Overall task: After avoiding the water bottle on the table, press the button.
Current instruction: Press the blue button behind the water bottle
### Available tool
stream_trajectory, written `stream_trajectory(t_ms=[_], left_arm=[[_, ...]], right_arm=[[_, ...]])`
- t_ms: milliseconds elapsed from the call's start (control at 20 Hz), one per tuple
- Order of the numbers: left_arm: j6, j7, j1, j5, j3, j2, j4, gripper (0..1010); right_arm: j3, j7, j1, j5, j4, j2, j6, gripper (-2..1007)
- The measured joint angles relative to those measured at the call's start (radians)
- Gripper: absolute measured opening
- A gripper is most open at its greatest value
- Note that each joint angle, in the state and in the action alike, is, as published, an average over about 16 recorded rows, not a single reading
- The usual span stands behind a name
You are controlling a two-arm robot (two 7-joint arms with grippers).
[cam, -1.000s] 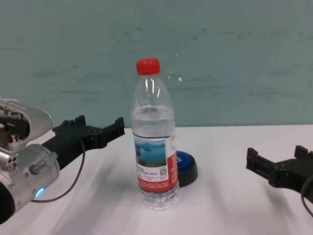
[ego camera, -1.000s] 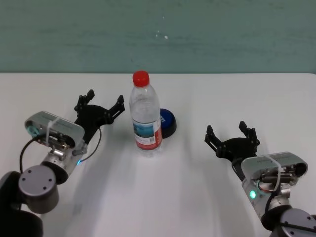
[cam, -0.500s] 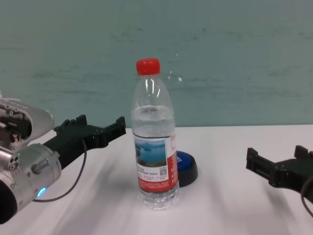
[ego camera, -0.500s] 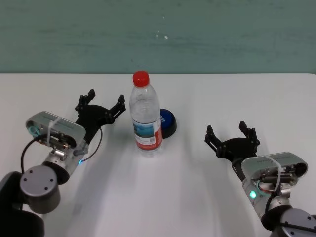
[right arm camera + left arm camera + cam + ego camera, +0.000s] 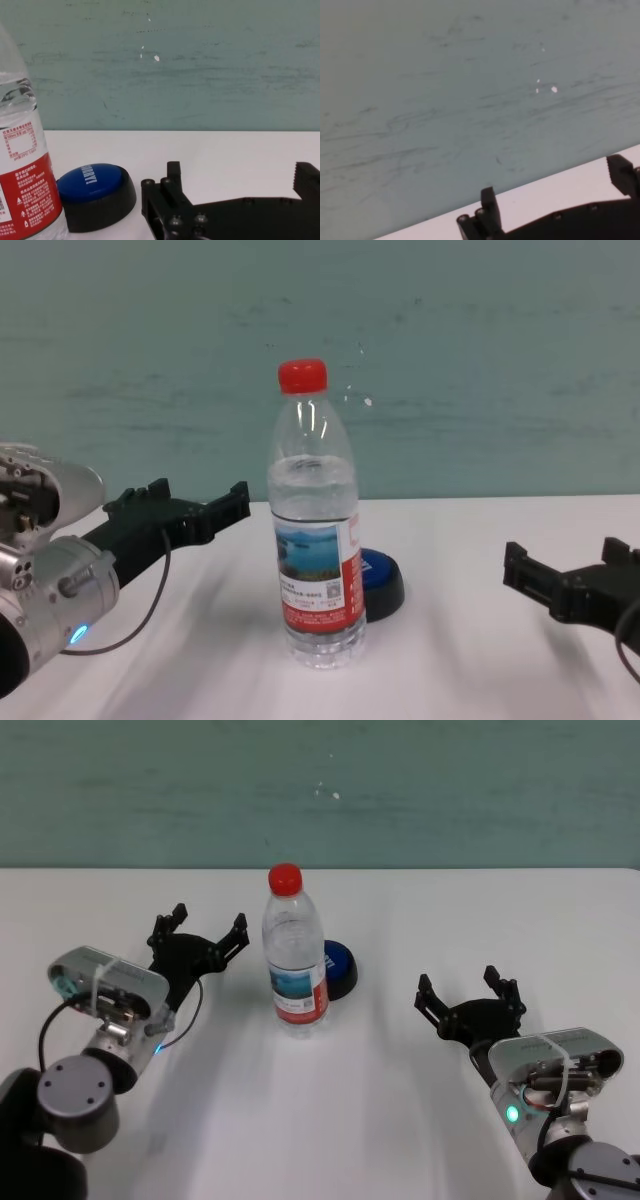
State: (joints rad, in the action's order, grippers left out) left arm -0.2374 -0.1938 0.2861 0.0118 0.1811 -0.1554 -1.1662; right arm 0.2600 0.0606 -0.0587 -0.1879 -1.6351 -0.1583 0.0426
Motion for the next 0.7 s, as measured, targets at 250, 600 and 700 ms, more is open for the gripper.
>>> stream_trajectory(t_ms=[250,600,700], left_arm=[[0.005,0.003,-0.001,-0.004,-0.008,-0.001,0.0,1010],[0.015,0.005,-0.011,-0.016,-0.027,-0.007,-0.012,1010],[0.018,0.005,-0.017,-0.021,-0.034,-0.01,-0.018,1010]], right_arm=[[0.0,0.0,0.0,0.0,0.0,0.0,0.0,1004],[0.0,0.0,0.0,0.0,0.0,0.0,0.0,1004],[0.0,0.0,0.0,0.0,0.0,0.0,0.0,1004]])
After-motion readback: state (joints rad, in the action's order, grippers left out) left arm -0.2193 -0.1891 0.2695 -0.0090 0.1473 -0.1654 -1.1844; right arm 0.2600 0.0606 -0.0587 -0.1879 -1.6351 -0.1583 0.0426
